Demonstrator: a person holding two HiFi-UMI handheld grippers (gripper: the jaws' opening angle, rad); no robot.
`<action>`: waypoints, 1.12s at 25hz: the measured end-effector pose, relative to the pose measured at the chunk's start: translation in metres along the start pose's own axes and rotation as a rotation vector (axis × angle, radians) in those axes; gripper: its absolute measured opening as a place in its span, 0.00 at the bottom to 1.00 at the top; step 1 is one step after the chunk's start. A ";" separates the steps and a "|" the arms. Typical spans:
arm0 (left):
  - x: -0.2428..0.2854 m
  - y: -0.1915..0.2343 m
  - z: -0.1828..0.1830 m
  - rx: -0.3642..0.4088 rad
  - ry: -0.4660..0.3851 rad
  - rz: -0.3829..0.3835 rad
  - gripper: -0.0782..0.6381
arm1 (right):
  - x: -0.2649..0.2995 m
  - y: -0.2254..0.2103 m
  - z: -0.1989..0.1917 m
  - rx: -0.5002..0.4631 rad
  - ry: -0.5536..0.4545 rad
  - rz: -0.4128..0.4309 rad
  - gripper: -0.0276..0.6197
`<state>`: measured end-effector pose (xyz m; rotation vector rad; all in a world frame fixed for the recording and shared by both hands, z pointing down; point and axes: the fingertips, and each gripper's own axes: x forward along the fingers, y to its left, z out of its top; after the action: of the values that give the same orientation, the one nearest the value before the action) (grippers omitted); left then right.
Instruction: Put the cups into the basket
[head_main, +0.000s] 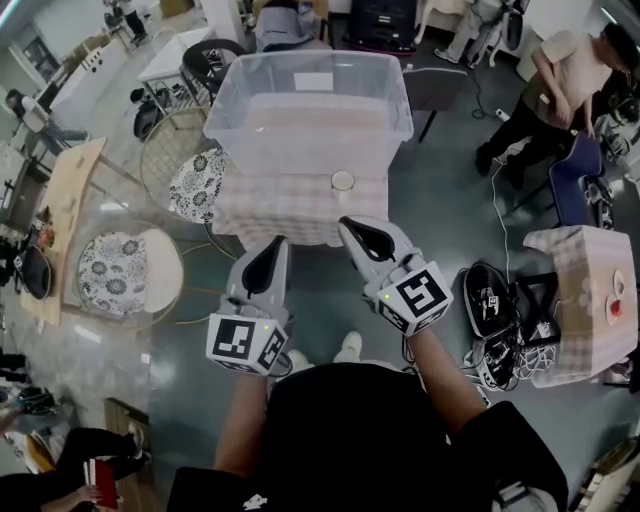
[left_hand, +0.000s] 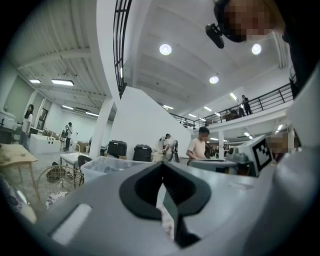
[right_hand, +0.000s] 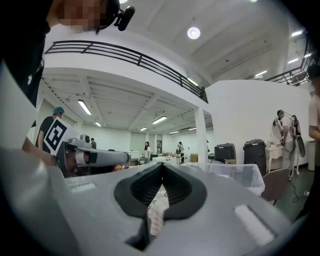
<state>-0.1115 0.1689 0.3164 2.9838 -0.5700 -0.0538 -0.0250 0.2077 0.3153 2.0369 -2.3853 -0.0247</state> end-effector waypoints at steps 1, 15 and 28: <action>0.001 -0.002 -0.001 0.000 0.001 0.005 0.12 | -0.001 -0.001 0.000 -0.003 -0.001 0.006 0.04; 0.023 -0.025 -0.004 0.007 -0.001 0.053 0.12 | -0.017 -0.029 -0.006 0.006 0.001 0.057 0.04; 0.033 -0.018 0.000 0.014 -0.007 0.058 0.12 | 0.000 -0.038 -0.006 -0.005 0.006 0.073 0.04</action>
<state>-0.0746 0.1736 0.3135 2.9794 -0.6597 -0.0562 0.0124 0.2016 0.3203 1.9435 -2.4516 -0.0237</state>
